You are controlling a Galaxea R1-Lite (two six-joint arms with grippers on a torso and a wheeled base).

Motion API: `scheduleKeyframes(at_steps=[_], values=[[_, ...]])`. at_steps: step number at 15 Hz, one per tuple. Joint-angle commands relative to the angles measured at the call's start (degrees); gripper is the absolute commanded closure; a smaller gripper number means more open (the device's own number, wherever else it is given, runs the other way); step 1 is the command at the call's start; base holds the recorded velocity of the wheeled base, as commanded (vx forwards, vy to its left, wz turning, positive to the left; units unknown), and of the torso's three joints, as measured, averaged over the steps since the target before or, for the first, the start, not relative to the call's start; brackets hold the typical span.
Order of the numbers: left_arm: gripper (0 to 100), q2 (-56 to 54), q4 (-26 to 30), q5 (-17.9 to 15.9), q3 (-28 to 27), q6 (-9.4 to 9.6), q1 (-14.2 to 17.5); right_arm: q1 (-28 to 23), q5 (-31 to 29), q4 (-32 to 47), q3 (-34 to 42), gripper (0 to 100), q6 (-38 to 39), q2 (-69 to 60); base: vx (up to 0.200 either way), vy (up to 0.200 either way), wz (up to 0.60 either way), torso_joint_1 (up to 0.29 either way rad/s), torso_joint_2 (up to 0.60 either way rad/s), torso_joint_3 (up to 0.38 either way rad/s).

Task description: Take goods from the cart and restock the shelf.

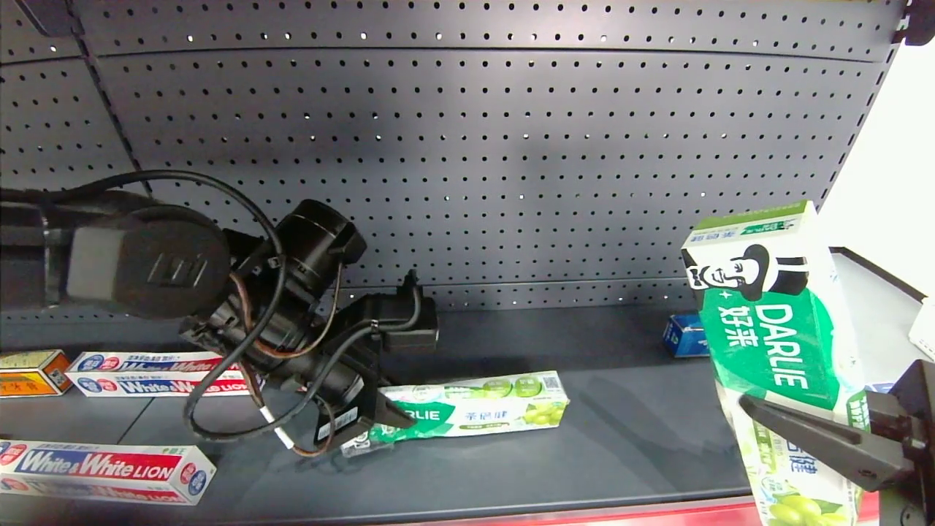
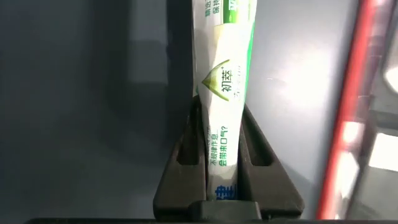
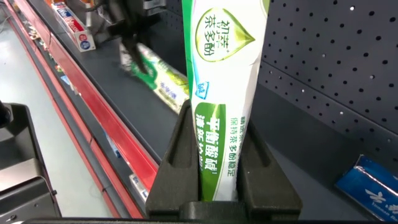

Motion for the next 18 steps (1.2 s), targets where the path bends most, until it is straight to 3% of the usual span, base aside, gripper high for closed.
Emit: scheduleKeyframes(at_steps=[1,2,3,7,18], values=[[100,-5.23,-2.94,1.24,5.03,-2.83,-3.43,0.01,0.07,0.0,0.04,100,0.01,0.06,0.0,0.0,0.0,0.0,0.0,0.0],[100,-6.29,-6.46,2.56,7.58,-5.56,-5.63,0.01,0.07,0.0,0.12,100,-0.08,0.24,0.0,0.0,0.0,0.0,0.0,0.0],[100,-6.46,-7.87,2.47,8.29,-6.35,-6.42,0.01,0.07,0.0,-0.05,100,-0.08,0.24,0.0,0.0,0.0,0.0,0.0,0.0],[100,-7.34,-8.04,2.29,9.34,-6.35,-7.74,-0.7,0.07,-0.09,0.21,100,0.01,-0.11,0.0,0.0,0.0,0.0,0.0,0.0],[100,-8.84,-8.3,2.03,13.56,-5.82,-7.65,-0.7,0.16,-0.09,0.12,100,-0.08,0.06,0.0,0.0,0.0,0.0,0.0,0.0]])
